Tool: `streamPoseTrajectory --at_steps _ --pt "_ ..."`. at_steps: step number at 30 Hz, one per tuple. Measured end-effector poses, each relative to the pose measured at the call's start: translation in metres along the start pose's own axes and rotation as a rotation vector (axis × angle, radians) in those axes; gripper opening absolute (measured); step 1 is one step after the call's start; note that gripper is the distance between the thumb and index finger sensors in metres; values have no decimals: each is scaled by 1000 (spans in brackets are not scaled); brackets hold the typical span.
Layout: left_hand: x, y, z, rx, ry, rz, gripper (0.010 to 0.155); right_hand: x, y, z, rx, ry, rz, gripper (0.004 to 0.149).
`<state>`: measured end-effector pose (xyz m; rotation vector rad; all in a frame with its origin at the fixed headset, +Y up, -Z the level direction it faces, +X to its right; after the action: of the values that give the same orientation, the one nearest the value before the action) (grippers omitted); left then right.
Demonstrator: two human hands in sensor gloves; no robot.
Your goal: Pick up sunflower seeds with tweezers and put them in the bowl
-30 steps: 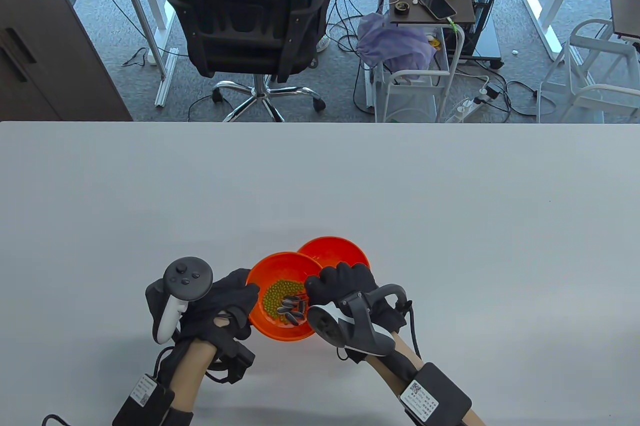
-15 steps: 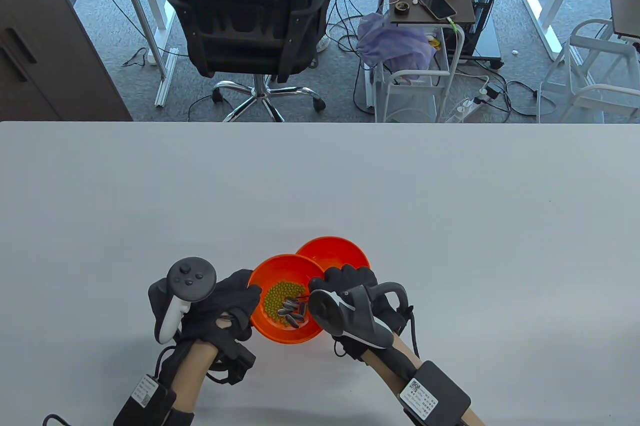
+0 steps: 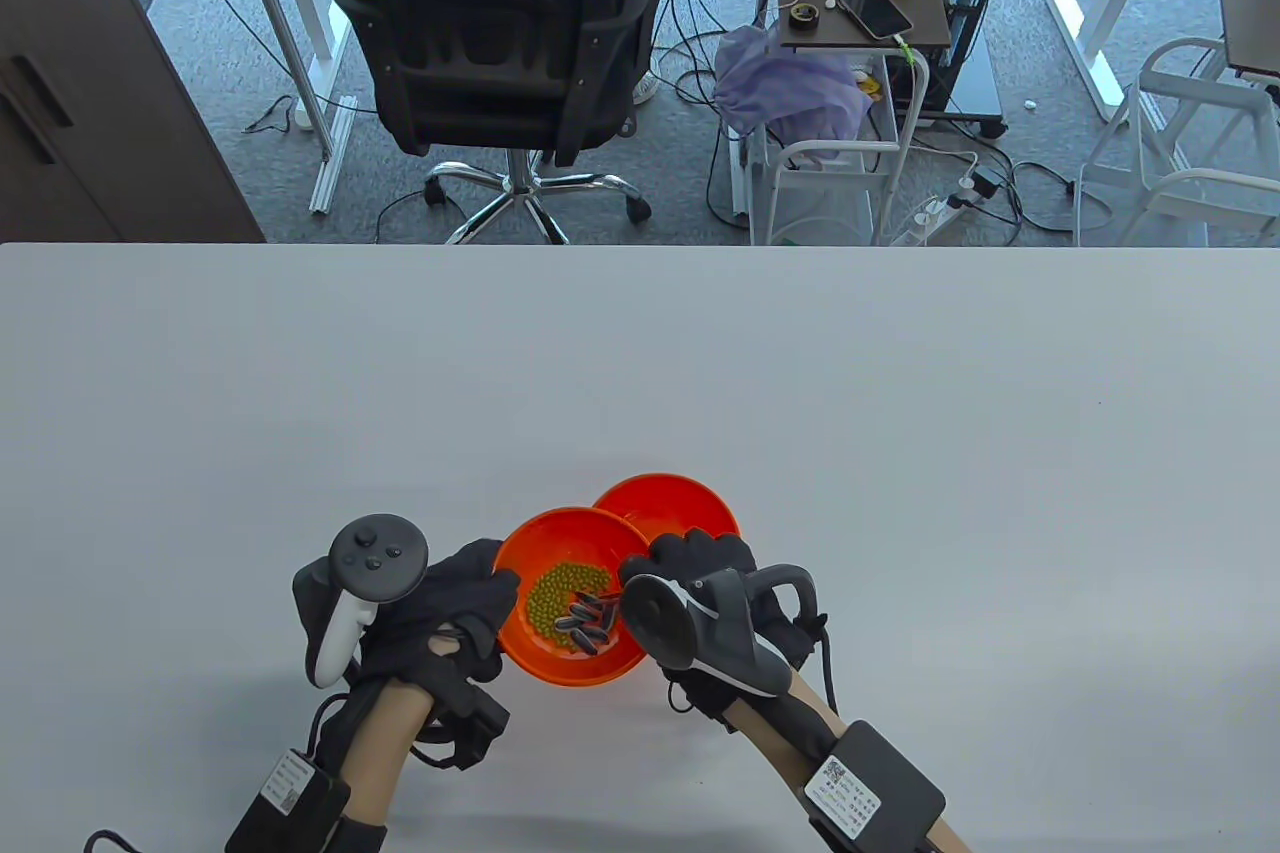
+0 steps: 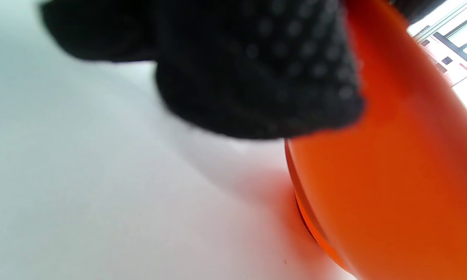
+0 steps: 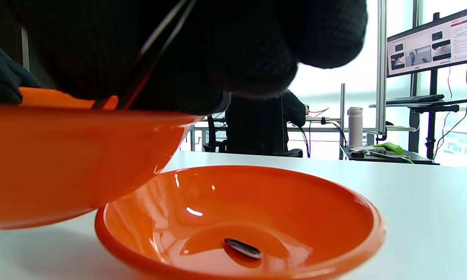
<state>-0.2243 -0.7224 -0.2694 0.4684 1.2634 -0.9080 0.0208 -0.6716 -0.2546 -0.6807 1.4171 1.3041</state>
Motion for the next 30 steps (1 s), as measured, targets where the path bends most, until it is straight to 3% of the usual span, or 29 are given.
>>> streamPoseTrajectory --at_steps 5,15,21,30 --pt "0 -2 -1 -11 -3 -6 50 2 -10 12 41 -60 -44 40" --pt "2 -7 -6 -22 6 -28 50 7 -60 36 97 -165 -214 40" --pt "1 -9 -9 -31 14 -31 50 11 -79 15 3 -89 -280 39" --pt "1 -8 -9 -29 13 -31 50 13 -79 -14 -139 6 -272 39"
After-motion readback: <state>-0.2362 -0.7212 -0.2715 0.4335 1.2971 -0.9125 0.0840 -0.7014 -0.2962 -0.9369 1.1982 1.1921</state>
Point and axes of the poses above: the tracker on the back of each hand, its own y axis roughly to the thumb side, its own x axis roughly from the wrist to the fingertips, z = x × y, the point moved 2 cm from there along x, roughly from the wrist to the fingertips, and after that the axes turned 8 degrees about x, right-handed, at the moved point
